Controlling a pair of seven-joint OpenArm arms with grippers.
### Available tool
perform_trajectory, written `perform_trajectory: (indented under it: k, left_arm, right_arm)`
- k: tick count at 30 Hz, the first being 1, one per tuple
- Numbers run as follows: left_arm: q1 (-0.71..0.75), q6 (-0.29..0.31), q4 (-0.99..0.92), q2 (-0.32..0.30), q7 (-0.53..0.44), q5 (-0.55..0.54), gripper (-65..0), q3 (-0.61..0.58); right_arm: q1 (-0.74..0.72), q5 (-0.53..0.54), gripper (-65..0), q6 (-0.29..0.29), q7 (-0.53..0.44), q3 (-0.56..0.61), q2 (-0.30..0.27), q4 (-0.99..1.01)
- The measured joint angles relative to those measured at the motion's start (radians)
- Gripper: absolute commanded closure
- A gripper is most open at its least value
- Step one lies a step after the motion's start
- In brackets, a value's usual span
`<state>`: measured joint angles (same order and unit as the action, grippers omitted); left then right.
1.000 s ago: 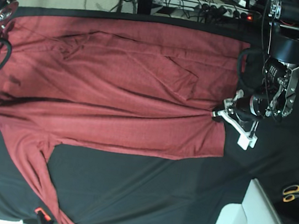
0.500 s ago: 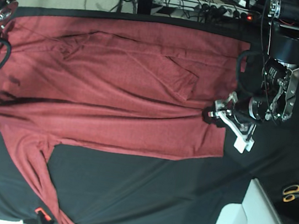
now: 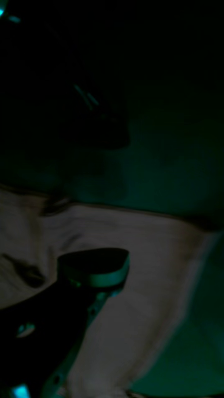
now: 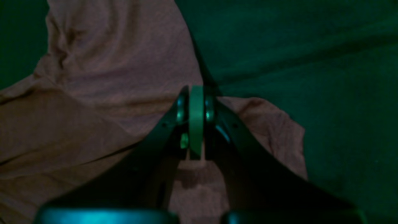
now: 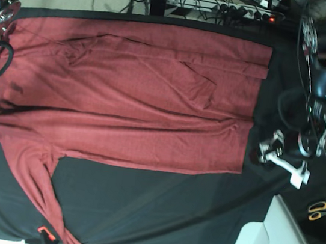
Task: Fold the T-shirt properly
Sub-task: 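Drag the held side edge with the left gripper toward the hem, then pull the hem corner outward with the left gripper to flatten the shirt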
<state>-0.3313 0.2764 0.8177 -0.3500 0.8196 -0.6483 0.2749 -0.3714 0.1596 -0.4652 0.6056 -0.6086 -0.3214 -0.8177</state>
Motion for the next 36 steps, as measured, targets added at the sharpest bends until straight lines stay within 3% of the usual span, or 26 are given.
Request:
perform_trajectory:
  k: [4, 10, 15, 22, 25, 28, 31, 36]
  left_arm:
    - [-0.129, 0.0, -0.13, 0.033, -0.002, 0.238, -45.1, 0.001]
    - [-0.274, 0.011, -0.388, 0.12, -0.191, 0.41, -35.4, -0.001]
    - [-0.309, 0.019, -0.511, 0.114, -0.306, 0.394, -31.9, 0.004]
    - [-0.307, 0.019, -0.511, 0.114, -0.313, 0.394, -31.6, 0.004]
    - [-0.305, 0.014, -0.512, 0.114, -0.321, 0.397, -21.9, 0.004]
    - [-0.294, 0.014, -0.517, 0.114, -0.339, 0.398, -1.2, 0.007]
    - [-0.272, 0.023, -0.52, 0.114, -0.399, 0.385, 0.0, 0.011]
    - [-0.27, 0.026, -0.515, 0.114, -0.405, 0.386, 0.0, 0.011]
  right_arm:
    - [-0.001, 0.0, -0.2, 0.0, 0.0, 0.0, 0.0, 0.0]
    - [-0.002, -0.002, -0.2, 0.001, 0.001, 0.0, -0.002, 0.0]
    - [0.0, -0.002, -0.2, 0.0, 0.001, 0.0, -0.005, 0.0]
    - [0.0, -0.002, -0.2, 0.0, 0.001, 0.0, -0.006, 0.0]
    - [0.0, -0.002, -0.2, 0.0, 0.001, 0.0, -0.008, 0.0]
    - [0.0, -0.002, -0.2, 0.0, 0.001, 0.0, -0.008, 0.0]
    - [-0.002, -0.002, -0.2, 0.0, 0.001, 0.0, -0.008, 0.0]
    - [-0.002, -0.002, -0.2, 0.0, -0.003, 0.0, -0.003, 0.0]
